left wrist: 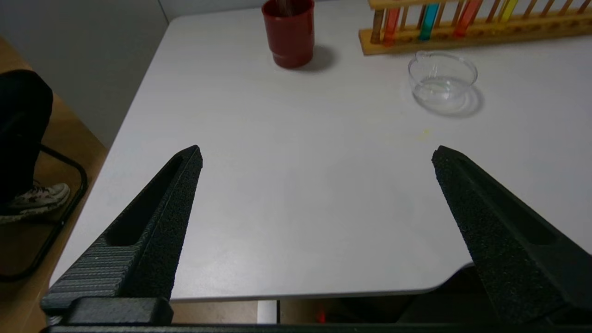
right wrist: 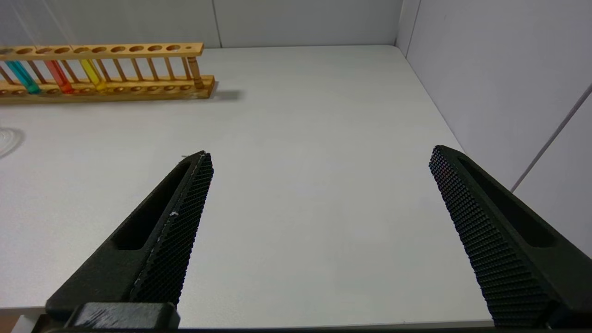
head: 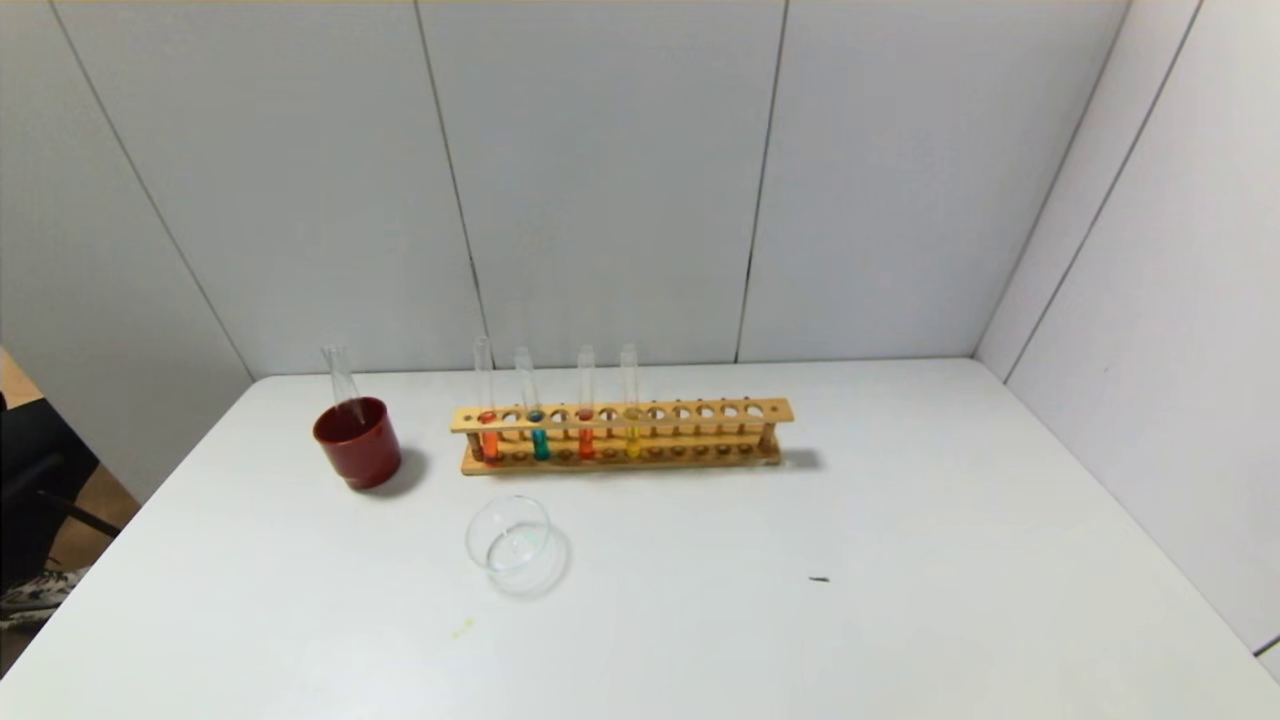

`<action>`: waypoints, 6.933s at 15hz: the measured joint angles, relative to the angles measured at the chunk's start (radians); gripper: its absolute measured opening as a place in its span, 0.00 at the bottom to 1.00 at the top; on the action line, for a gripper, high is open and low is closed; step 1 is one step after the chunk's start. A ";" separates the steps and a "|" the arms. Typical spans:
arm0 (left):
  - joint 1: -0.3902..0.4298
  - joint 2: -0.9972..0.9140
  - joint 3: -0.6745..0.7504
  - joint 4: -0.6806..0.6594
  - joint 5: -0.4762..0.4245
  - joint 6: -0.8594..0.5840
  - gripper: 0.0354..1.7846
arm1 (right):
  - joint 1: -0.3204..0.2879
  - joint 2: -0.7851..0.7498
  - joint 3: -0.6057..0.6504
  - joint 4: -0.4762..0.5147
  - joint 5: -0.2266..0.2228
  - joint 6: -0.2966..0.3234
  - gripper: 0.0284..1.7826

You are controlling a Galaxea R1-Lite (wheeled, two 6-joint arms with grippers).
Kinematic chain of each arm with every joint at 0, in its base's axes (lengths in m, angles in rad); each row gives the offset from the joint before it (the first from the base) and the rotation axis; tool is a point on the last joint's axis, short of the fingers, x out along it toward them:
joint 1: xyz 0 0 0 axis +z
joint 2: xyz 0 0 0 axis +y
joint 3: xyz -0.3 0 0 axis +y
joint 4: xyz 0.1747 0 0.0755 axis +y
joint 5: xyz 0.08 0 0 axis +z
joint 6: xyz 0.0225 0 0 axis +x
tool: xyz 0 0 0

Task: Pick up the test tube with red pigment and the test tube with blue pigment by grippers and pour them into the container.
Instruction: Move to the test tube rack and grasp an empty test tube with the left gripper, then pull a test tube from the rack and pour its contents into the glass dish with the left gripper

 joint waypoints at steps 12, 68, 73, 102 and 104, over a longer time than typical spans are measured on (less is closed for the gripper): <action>-0.097 0.362 -0.290 -0.124 -0.017 0.004 0.98 | 0.000 0.000 0.000 0.000 0.000 0.000 0.96; -0.211 2.083 -0.504 -1.612 -0.085 -0.007 0.98 | 0.000 0.000 0.000 0.000 0.000 0.000 0.96; -0.207 2.090 -0.552 -1.599 -0.086 -0.007 0.98 | 0.000 0.000 0.000 0.000 0.000 0.000 0.96; -0.205 2.133 -0.591 -1.597 -0.087 -0.008 0.16 | 0.000 0.000 0.000 0.000 0.000 0.000 0.96; -0.204 2.129 -0.588 -1.596 -0.086 -0.007 0.16 | 0.000 0.000 0.000 0.000 0.000 0.000 0.96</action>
